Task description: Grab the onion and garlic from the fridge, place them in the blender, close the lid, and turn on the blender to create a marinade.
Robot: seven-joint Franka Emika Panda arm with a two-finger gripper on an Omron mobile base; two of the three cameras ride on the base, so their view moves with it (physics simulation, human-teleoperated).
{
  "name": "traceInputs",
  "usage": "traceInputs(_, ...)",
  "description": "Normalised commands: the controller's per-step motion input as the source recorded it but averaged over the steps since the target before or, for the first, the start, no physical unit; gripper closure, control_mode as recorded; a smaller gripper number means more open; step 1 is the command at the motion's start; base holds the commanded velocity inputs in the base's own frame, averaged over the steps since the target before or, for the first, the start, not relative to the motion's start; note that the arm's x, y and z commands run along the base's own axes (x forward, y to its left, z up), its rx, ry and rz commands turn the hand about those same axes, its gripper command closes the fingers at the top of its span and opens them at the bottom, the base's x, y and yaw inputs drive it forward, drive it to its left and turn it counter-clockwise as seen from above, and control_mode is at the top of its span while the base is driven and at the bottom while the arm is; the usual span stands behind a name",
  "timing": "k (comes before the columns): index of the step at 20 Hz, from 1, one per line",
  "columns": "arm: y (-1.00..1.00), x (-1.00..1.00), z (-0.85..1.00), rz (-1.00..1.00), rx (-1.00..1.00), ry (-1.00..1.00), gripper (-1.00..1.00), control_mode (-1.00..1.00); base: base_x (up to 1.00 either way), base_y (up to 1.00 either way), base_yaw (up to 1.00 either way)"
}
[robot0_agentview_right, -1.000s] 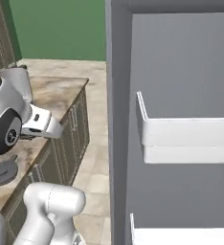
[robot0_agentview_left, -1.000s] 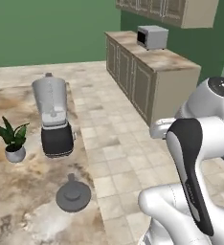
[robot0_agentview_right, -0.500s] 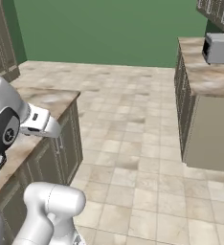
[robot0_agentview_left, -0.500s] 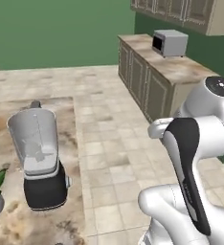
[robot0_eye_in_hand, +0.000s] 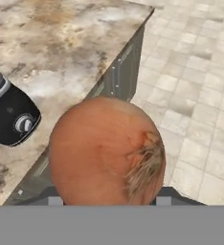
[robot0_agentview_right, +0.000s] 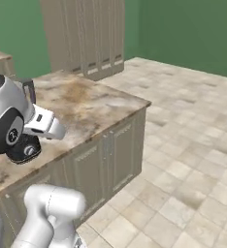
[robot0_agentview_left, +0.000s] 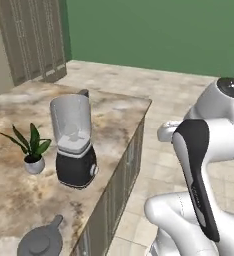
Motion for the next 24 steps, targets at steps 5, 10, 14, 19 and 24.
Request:
traceInputs(5, 0.0, 0.0, 0.0, 0.0, 0.0, 0.0, 1.0, 1.0, 0.0, 0.0, 1.0)
traceInputs(10, 0.0, 0.0, 0.0, 0.0, 0.0, 0.0, 1.0, 1.0, 0.0, -0.02, 1.0)
traceInputs(14, 0.0, 0.0, 0.0, 0.0, 0.0, 0.0, 1.0, 1.0, 0.06, -0.05, 0.99)
traceInputs(19, 0.0, 0.0, 0.0, 0.0, 0.0, 0.0, 1.0, 1.0, 0.08, -0.85, 0.55)
traceInputs(24, 0.0, 0.0, 0.0, 0.0, 0.0, 0.0, 1.0, 1.0, 0.04, -0.67, 0.2)
